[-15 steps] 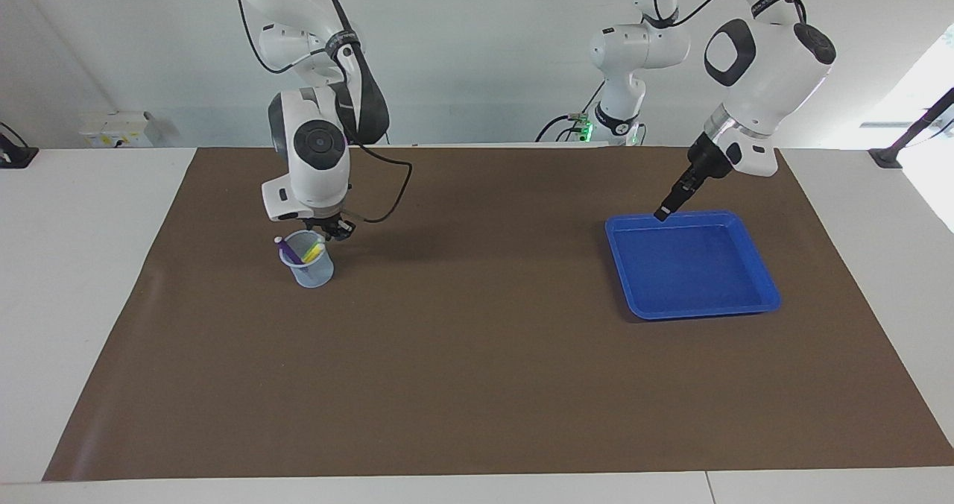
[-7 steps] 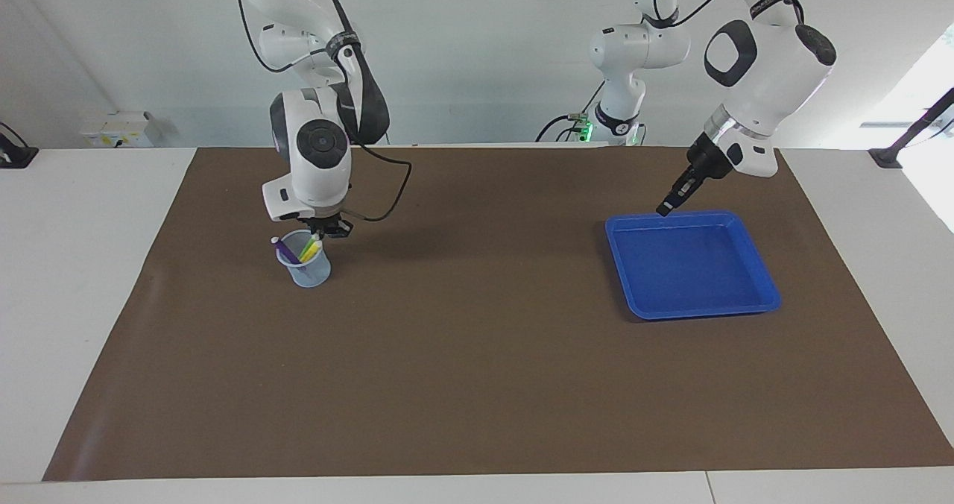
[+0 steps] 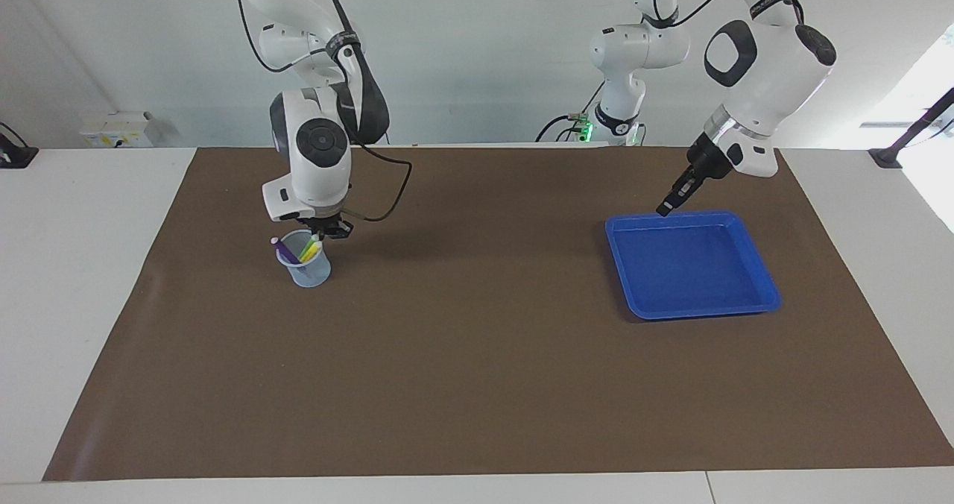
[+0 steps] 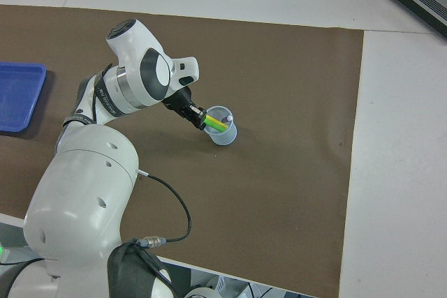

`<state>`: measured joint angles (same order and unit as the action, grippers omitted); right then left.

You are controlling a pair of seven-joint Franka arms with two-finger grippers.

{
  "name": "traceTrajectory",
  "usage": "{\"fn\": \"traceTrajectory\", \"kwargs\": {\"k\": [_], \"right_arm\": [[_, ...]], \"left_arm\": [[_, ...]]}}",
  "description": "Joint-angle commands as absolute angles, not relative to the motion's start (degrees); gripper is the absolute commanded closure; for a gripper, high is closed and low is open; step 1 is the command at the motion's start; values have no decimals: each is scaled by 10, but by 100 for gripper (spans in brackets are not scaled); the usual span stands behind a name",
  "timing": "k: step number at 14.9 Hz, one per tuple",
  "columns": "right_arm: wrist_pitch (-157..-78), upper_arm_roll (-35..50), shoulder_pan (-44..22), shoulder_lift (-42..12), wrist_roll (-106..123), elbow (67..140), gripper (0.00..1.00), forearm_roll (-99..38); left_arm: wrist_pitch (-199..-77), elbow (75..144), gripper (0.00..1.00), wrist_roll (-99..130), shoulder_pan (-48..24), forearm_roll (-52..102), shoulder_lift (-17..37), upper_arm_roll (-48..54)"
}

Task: Right arm passes pens to left for tray arrangement

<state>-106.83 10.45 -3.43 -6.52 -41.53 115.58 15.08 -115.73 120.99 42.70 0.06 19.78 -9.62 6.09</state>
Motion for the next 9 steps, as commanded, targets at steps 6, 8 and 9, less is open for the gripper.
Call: {"fn": "traceTrajectory", "kwargs": {"k": [6,8,9], "right_arm": [[-1083,106,-30,-54,-383,1168,72,170],[-1083,106,-29,-54,-381,1168,72,177],[-1083,106,-29,-54,-381,1168,72,178]], "left_arm": [[-1170,1222,0,430,1,208,-102,60],[-1172,1223,0,430,1,208,-102,60],[-1174,1223,13,432,0,208,-102,60]]}}
